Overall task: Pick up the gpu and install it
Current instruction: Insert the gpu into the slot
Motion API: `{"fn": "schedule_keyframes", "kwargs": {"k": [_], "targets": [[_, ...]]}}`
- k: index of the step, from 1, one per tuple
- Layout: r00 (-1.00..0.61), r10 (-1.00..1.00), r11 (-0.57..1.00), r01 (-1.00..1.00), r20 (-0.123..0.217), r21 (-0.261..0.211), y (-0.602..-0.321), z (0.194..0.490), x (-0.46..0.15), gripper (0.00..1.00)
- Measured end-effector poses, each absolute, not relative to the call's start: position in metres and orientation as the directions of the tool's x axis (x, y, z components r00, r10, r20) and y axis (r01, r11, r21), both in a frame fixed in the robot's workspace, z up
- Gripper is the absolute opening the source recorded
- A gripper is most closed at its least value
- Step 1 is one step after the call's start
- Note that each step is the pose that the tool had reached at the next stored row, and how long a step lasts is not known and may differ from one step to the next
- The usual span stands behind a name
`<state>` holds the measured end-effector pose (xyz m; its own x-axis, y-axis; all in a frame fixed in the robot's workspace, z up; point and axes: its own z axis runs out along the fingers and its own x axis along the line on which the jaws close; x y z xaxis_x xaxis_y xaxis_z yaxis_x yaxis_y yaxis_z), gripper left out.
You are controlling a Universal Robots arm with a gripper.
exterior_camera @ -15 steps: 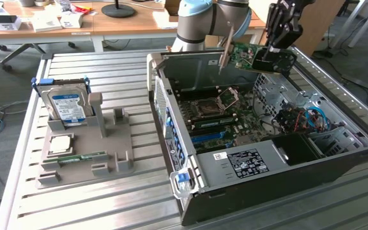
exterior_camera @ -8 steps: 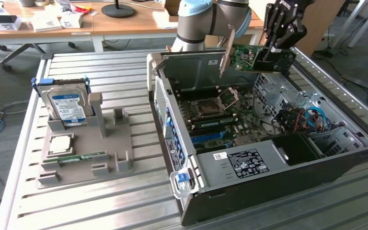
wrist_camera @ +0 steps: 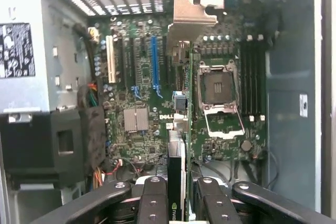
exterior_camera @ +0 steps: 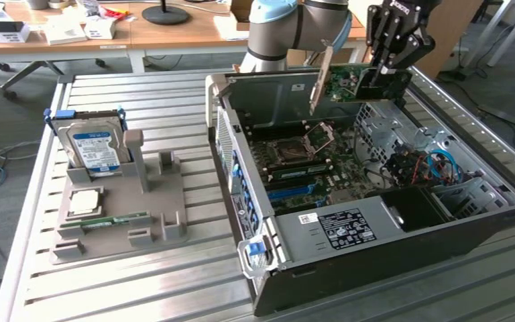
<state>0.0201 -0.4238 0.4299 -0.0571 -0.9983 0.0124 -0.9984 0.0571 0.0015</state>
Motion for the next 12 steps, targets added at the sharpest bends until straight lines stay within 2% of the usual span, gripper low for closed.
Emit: {"fn": "schedule_keyframes", "kwargs": {"k": [5,9,12], "targets": [[-0.038,-0.999,0.038,-0.999,0.012,0.001,-0.4237,0.4298,0.0201,0.26],[-0.037,-0.999,0.037,-0.999,-0.008,-0.002,-0.4237,0.4297,0.0199,0.26],[-0.037,-0.999,0.037,-0.999,-0.008,-0.002,-0.4237,0.4296,0.0199,0.26]]}}
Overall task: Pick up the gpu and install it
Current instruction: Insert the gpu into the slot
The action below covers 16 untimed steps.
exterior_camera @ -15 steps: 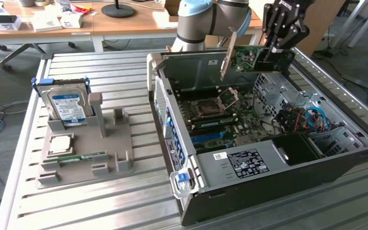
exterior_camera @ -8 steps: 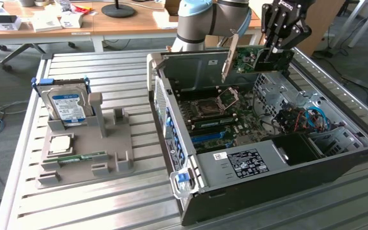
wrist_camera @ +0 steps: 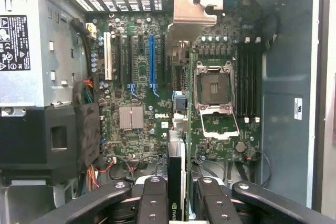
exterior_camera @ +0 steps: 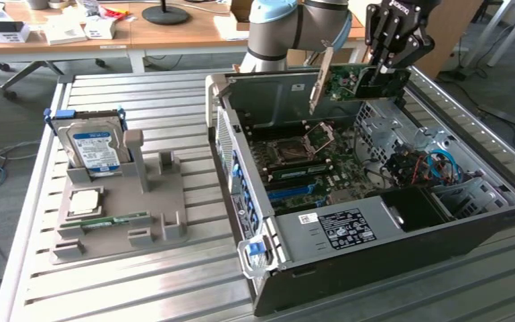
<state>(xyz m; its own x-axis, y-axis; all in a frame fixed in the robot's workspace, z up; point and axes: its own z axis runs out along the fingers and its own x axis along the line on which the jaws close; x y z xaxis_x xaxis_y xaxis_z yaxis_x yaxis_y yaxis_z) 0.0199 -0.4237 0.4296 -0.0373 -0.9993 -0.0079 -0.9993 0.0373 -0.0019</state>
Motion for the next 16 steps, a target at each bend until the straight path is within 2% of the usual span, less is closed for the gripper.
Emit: {"fn": "schedule_keyframes", "kwargs": {"k": [16], "targets": [[-0.037,-0.999,0.037,-0.999,-0.008,-0.002,-0.424,0.404,0.012,0.26]]}}
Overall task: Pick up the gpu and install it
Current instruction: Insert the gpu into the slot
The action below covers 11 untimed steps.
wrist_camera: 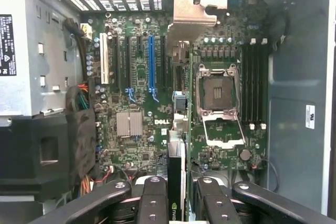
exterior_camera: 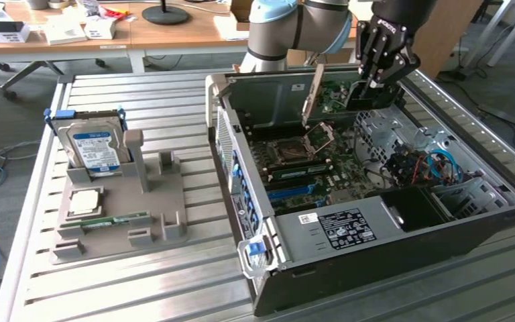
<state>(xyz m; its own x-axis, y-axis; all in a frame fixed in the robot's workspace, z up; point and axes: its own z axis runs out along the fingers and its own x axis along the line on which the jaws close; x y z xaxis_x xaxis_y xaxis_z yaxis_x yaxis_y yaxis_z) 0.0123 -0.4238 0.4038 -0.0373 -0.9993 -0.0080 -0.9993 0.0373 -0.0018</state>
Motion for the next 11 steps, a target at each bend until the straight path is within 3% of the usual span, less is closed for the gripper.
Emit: {"fn": "schedule_keyframes", "kwargs": {"k": [11], "targets": [[-0.037,-0.999,0.037,-0.999,-0.008,-0.002,-0.424,0.384,0.008,0.26]]}}
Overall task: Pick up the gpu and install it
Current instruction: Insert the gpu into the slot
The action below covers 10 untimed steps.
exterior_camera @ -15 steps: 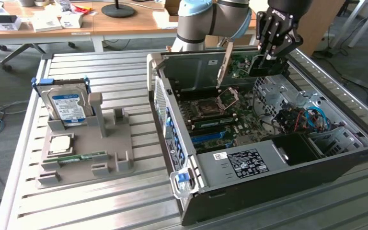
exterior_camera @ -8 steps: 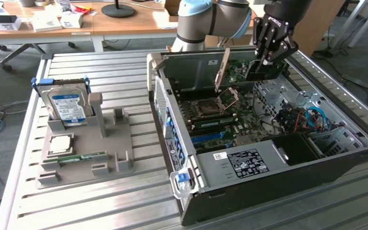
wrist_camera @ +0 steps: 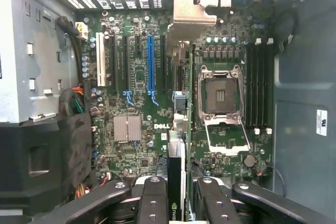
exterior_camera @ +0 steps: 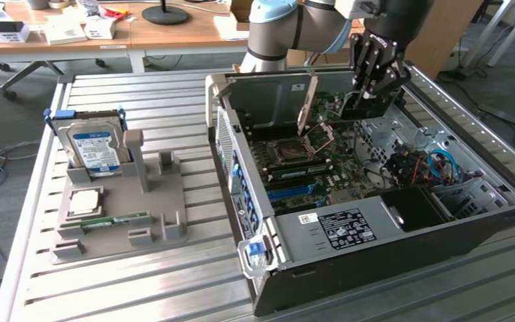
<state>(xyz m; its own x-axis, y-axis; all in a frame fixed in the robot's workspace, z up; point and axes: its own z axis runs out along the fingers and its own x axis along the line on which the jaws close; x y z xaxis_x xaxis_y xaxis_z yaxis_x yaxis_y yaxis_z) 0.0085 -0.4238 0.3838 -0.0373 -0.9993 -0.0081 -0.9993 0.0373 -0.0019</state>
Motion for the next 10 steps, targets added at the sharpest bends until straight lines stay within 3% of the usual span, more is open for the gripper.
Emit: {"fn": "schedule_keyframes", "kwargs": {"k": [10], "targets": [[-0.037,-0.999,0.037,-0.999,-0.008,-0.002,-0.424,0.366,0.005,0.26]]}}
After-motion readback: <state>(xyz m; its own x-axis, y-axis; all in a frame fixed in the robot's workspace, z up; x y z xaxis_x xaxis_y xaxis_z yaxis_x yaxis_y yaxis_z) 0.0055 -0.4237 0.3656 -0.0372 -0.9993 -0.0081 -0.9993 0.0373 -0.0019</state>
